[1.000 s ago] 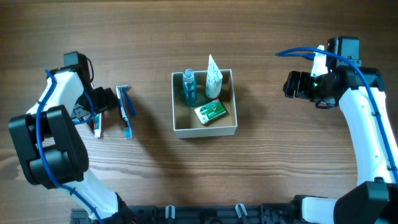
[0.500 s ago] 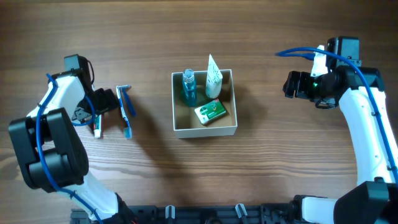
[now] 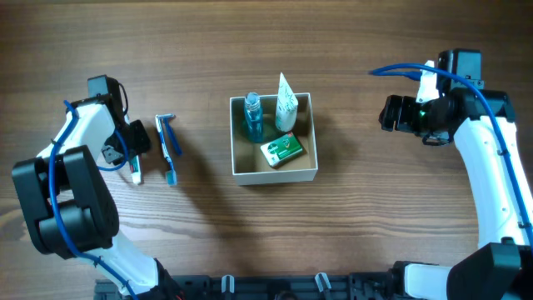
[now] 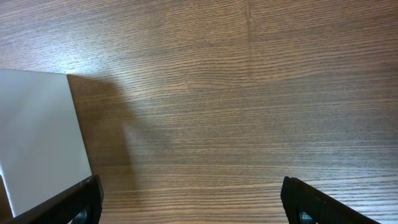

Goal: Pack container
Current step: 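Lower the left gripper and grasp the Colgate toothpaste tube, then carry the toothpaste right and drop it into the box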

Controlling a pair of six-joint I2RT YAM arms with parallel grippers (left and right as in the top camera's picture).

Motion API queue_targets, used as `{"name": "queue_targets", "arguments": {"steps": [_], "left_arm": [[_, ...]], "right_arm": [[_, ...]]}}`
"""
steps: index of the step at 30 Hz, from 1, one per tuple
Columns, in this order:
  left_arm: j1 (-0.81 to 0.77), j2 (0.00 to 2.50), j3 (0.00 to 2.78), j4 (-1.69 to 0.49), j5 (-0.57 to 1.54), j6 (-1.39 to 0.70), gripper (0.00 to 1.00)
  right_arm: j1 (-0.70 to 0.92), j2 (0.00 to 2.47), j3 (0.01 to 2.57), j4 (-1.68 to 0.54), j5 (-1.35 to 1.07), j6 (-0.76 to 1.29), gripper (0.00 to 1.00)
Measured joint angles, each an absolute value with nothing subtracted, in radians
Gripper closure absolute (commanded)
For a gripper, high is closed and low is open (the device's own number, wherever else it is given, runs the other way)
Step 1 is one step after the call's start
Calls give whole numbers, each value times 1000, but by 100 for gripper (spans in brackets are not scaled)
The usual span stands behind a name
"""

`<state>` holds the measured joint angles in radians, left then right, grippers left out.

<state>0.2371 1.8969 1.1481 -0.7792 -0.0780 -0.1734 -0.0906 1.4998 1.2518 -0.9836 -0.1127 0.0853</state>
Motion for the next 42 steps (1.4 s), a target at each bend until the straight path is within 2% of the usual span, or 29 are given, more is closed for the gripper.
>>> {"name": "queue_targets", "arguments": {"steps": [9,15,19,21,23,34,42], "left_arm": [[237,1897,1148,-800,-78,-173,67],[237,1897,1147,-806,-79,-173,82],[237,1897,1146,-807,-81,-170,84],[237,1897,1146,-807,-82,-170,93],[237,1897,1146,-809,-84,-174,96],[237,1892,1153,-855,-97,-169,96],[227,1874,1309,-1074,-108,-170,96]], "right_arm": [[-91,1500,1252,-984,-113,85,7],[-91,1500,1252,-984,-113,85,8],[-91,1500,1252,-984,-113,85,8],[-91,1500,1252,-984,-113,85,8],[-91,1500,1252,-984,-113,85,7],[-91,1500,1252,-984,-113,85,7],[-91,1500,1252,-984,-113,85,7]]}}
